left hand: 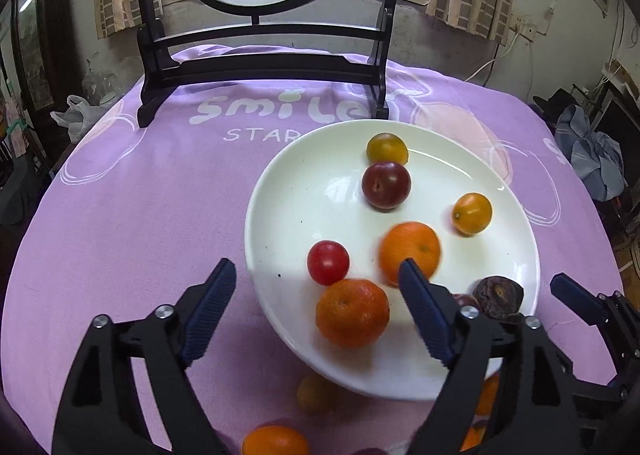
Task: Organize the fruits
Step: 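Place the mandarin on the plate with the right tool while the left tool places a red tomato, then move both open tools back toward the fruit pile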
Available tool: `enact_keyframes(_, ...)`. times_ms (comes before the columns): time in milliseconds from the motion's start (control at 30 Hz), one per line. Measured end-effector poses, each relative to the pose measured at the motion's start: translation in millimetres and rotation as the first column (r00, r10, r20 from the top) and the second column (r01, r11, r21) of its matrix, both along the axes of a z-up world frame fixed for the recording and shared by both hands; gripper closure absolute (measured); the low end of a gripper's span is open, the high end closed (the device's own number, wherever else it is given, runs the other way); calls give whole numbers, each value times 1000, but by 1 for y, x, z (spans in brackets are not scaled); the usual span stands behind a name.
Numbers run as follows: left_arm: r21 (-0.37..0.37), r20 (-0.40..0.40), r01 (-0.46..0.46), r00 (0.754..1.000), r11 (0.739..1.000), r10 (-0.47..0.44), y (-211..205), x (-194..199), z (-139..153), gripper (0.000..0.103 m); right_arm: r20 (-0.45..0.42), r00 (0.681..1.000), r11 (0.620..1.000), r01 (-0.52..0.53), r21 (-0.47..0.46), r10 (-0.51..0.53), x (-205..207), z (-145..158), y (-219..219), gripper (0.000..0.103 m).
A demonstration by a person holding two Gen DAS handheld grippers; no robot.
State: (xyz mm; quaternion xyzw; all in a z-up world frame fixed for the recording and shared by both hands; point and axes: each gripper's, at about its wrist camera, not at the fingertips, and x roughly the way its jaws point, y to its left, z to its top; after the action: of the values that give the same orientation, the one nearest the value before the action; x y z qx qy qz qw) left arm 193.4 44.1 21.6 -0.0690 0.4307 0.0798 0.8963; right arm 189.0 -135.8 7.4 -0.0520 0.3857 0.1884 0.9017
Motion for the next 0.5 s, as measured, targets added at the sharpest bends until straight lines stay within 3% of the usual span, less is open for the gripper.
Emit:
enact_keyframes(267, -36, 23, 49, 999, 998, -48, -11, -58, 3, 12, -1, 1000, 1000, -13, 23, 14, -45, 6, -27, 35)
enact_keyframes(367, -30, 23, 64, 998, 998, -63, -18, -81, -3, 11, 13, 1000, 999, -23, 29, 22, -66, 5, -33, 26)
enact_keyframes(500, -10, 10, 76, 997, 997, -76, -23, -108, -12, 10, 2, 999, 998, -43, 35, 43, -88, -5, -36, 25)
